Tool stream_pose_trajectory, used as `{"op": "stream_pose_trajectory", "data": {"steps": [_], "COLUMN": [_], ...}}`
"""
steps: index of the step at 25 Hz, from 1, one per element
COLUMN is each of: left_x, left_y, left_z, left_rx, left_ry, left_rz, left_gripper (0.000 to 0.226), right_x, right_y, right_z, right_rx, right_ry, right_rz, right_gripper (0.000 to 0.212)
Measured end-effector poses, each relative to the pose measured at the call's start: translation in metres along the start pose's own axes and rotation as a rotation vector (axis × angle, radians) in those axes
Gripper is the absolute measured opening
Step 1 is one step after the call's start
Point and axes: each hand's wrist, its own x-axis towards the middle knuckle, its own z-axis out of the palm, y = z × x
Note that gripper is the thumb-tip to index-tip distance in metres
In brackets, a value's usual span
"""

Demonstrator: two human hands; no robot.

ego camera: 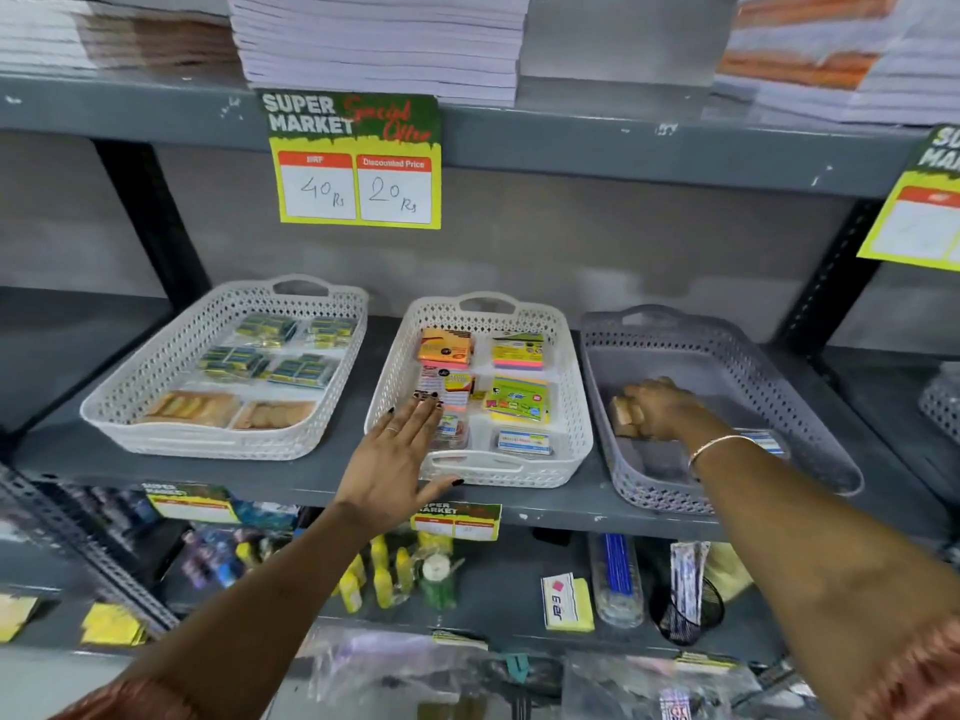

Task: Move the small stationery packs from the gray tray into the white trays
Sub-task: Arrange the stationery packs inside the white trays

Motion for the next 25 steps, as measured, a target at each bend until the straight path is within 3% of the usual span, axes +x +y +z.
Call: {"op": "stream_pose_trajectory", "data": {"steps": [5,9,12,17,21,25], "left_x": [-0.001,-0.008,-0.022,-0.069,-0.102,-0.107], "left_y": [-0.002,-0.026,-0.080,-0.200,-0.267,-0.295], "left_z": [0.002,-0.009,-0.021,-0.030,-0.028,-0.018], "left_rx": [0.005,-0.021,-0.017,0.025,0.035,0.034], "left_ry": [0.046,0.049,0.064,0.018,-0.033,-0.065], "left_rz": [0.055,0.044,-0.091,-0.319,-0.381,-0.360], "left_gripper": [0.091,0.088,0.096,0.102,0.111,0.108], "right_x": [-0.011,-0.009,-0.006,-0.005,-0.008,0.008], "right_y": [-0.004,-0.049,-0.116,-0.265,-0.378,-0.456], "right_z": [-0.034,-0.083,-0.118,-0.143,-0.140,-0.110], "right_rx": [0.095,0.179,0.199,0.243,0.363,0.399], "right_ry": [0.093,0.243,0.270,0.300,0.222,0.096], "right_rz": [0.027,-0.042,-0.128,-0.426,-0.581,-0.601], "right_gripper": [0.043,0.044,0.050,0.052,0.038,0.047]}}
